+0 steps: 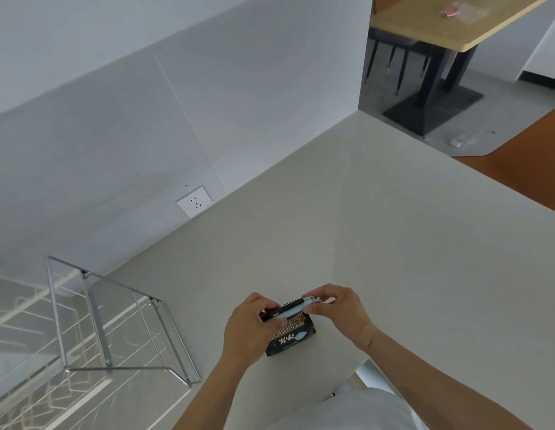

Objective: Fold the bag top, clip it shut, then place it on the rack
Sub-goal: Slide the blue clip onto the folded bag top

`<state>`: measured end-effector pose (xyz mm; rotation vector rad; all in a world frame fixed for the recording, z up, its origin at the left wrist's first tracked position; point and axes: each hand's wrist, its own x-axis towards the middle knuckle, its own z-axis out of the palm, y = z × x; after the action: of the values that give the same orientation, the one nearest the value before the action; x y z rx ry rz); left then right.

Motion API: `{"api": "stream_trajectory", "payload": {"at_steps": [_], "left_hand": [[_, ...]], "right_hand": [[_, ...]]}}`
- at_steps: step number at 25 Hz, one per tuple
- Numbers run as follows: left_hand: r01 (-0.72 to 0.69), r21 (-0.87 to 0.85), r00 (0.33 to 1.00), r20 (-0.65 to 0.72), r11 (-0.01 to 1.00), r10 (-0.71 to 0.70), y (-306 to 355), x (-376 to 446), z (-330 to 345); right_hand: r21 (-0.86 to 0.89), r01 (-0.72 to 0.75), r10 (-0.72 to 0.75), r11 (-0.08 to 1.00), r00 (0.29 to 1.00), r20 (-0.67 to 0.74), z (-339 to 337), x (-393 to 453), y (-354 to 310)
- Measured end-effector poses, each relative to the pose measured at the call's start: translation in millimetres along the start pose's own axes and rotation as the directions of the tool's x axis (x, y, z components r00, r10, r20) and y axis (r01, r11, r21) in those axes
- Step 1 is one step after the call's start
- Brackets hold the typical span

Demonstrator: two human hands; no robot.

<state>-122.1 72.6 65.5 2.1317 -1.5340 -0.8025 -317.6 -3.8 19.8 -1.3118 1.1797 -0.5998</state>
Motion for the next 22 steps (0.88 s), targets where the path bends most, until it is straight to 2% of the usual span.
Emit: {"api": "stream_trajectory", "payload": {"at_steps": [5,9,11,15,18,22], "left_hand": [[0.014,-0.02,1.0,-0.016,1.0,-0.014,0,-2,2],[0.014,-0.013,1.0,0.004,1.0,-0.014,-2,-6,4],[-0.028,0.011,1.0,0.003,1.0,0.028,0,-8,2],[-0.162,0.111,0.977,-0.119,0.981,0.175,10,-4,0],[-0.252,0.204,0.955,-0.105,0.946,0.277,22,1,3],[-0.29,0.258,0.945,-0.073,0.922,0.318,26,3,6]], "right_hand": [[0.001,0.019,-0.019,1.0,1.0,0.003,2,-2,2],[-0.041,0.06,-0.057,0.997,0.995,0.078,-1,-2,-2],[-0.033,0.07,-0.067,0.997,0.993,0.096,1,-1,-4],[-0.065,0.088,-0.082,0.994,0.992,0.092,6,-2,-10],[-0.065,0.083,-0.076,0.994,0.992,0.099,8,-4,-12],[-0.096,0.102,-0.092,0.99,0.99,0.104,8,-8,-14]]}}
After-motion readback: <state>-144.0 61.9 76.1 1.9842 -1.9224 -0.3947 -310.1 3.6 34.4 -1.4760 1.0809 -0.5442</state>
